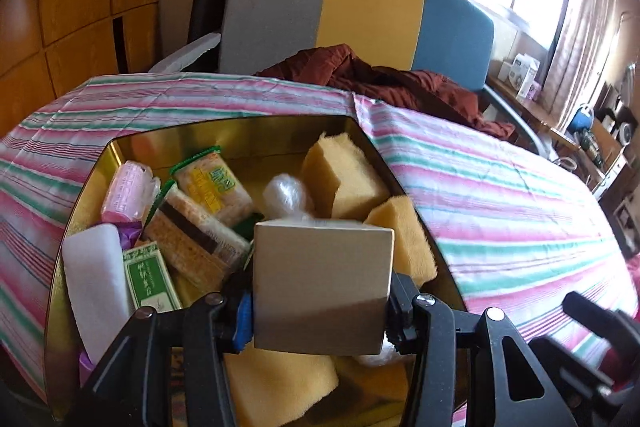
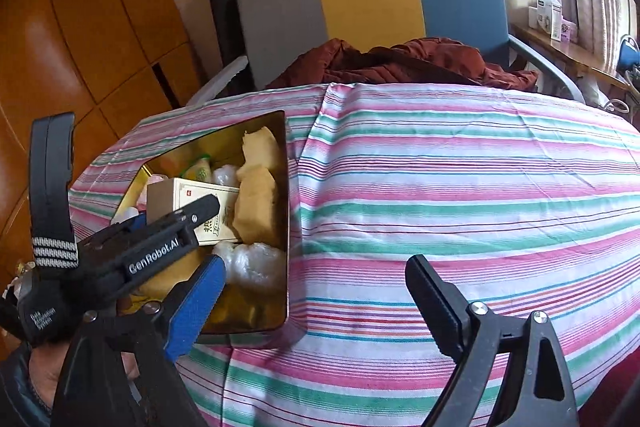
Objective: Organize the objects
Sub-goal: 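Lower the carton and wrapped ball into the tray and open both tools, then lift both open tools away from the filled gold tray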
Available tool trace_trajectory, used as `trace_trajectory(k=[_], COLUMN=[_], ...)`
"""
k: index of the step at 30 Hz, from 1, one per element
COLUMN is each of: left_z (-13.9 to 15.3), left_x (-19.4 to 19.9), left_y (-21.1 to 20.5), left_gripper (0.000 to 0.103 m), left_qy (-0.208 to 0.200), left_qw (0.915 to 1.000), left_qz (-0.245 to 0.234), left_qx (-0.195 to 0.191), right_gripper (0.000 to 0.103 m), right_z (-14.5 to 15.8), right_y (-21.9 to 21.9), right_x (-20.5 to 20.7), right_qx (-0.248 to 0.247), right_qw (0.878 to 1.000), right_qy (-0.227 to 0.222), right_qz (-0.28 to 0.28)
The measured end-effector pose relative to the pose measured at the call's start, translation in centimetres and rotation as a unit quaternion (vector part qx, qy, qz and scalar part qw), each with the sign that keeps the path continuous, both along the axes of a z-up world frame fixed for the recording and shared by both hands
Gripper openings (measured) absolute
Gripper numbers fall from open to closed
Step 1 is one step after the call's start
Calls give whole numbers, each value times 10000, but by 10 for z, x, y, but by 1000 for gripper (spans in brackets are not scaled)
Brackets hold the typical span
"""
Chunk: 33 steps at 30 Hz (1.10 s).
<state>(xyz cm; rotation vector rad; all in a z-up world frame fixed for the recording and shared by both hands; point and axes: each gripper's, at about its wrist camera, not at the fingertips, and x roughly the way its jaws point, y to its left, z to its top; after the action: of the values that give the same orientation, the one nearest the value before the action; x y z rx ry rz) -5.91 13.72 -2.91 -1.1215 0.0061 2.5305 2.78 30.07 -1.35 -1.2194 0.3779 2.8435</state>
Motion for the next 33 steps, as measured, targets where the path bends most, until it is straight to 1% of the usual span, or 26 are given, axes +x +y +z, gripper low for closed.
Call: trace_trajectory(k=[2, 5, 9, 11, 13, 16, 21, 23, 27, 30, 33], left_z=[-10, -19, -19, -18, -16, -6, 9, 15, 28, 36, 41], left_x=[-1, -7, -9, -6, -3, 4, 13, 17, 29, 39, 48], left_y=[1, -1, -6, -7, -8, -11, -19, -24, -31, -38, -45], left_gripper=[52, 52, 52, 56, 60, 66, 70, 75, 80, 86, 91], left_qy=[-107, -142, -150, -156, -116, 78, 289, 378, 611, 773, 834], left_qw=[9998, 9993, 9995, 9995, 9996, 9996, 9989, 9984, 9966, 9949, 9941], left_qz=[26, 140, 153, 146, 150, 191, 300, 345, 423, 486, 531], left_qx=[-159, -316, -223, -220, -207, -216, -224, -230, -355, -417, -452], right_gripper=[93, 93, 93, 93, 93, 93, 93, 93, 93, 93, 93], right_z=[-1, -2, -3, -3, -5, -5, -4, -3, 0, 3, 6], right_y=[-1, -2, -7, -10, -12, -14, -17, -19, -25, -31, -37], right_x=[1, 1, 0, 0, 0, 0, 1, 2, 4, 6, 8], right_qx=[42, 92, 216, 268, 307, 349, 393, 436, 540, 627, 737], right_qw=[10000, 9999, 9997, 9995, 9994, 9992, 9990, 9988, 9982, 9976, 9967], right_qy=[-9, -21, 3, 6, -15, -27, -8, 18, 69, 115, 179], right_qz=[14, 54, 116, 148, 180, 202, 203, 209, 237, 278, 291])
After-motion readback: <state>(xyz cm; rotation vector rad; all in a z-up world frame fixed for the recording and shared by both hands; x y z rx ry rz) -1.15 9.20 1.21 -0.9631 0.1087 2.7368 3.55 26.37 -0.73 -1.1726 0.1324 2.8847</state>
